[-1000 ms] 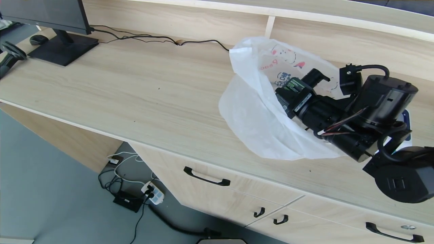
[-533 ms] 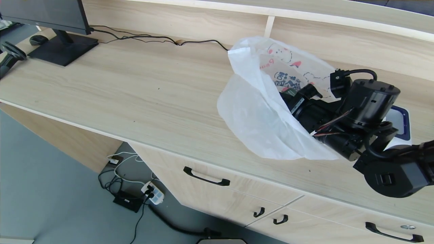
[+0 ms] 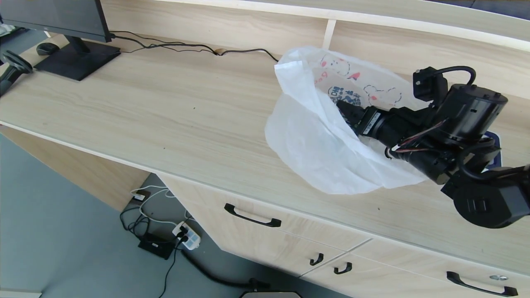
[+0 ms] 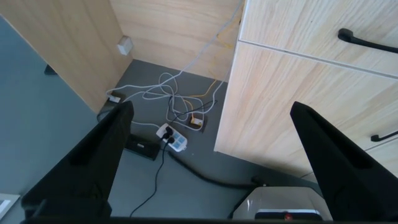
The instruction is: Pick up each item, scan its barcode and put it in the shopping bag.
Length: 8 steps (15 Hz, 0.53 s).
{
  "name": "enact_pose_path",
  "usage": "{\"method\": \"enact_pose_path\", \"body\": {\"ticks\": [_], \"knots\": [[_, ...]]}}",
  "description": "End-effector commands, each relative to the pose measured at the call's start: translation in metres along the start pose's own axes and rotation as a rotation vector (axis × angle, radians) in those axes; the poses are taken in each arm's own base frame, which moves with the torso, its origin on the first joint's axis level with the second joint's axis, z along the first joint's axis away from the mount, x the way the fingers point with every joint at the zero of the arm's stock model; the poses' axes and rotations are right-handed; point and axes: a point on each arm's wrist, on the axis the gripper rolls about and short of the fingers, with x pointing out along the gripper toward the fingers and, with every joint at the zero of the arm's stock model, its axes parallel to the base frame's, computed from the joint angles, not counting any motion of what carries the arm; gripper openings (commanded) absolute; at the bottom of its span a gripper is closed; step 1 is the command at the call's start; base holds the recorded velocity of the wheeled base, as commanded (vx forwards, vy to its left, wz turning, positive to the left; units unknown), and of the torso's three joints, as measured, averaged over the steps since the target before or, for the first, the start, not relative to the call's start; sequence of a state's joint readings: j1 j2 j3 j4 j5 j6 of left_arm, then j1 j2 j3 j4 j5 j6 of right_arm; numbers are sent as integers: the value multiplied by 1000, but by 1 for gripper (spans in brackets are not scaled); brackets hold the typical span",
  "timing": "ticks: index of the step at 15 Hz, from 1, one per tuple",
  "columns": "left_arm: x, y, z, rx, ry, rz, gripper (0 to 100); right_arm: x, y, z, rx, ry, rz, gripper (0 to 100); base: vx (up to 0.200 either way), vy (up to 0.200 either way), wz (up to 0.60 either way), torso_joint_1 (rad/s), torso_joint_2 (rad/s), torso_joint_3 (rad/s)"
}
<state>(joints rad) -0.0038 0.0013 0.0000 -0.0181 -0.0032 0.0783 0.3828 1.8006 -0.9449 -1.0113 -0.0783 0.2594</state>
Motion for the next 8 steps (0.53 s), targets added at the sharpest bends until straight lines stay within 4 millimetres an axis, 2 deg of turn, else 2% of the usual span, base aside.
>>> {"method": "enact_pose_path", "body": {"ticks": [1, 3, 4, 6, 7, 8], "knots": [[0, 0, 0, 0, 2, 1, 100, -8, -1, 8, -32, -17, -9, 100, 0, 0, 0, 0, 0, 0], [0, 0, 0, -6, 2, 1, 100, -16, 2, 20, -60, -49, -2, 100, 0, 0, 0, 0, 0, 0], [0, 0, 0, -8, 2, 1, 100, -21, 5, 32, -116, -86, 13, 100, 0, 0, 0, 0, 0, 0], [0, 0, 0, -22, 2, 1, 100, -34, 21, 52, -232, -191, 57, 100, 0, 0, 0, 0, 0, 0], [0, 0, 0, -37, 2, 1, 100, -45, 35, 63, -286, -253, 82, 100, 0, 0, 0, 0, 0, 0], [0, 0, 0, -40, 2, 1, 100, -65, 66, 73, -292, -292, 127, 100, 0, 0, 0, 0, 0, 0]]}}
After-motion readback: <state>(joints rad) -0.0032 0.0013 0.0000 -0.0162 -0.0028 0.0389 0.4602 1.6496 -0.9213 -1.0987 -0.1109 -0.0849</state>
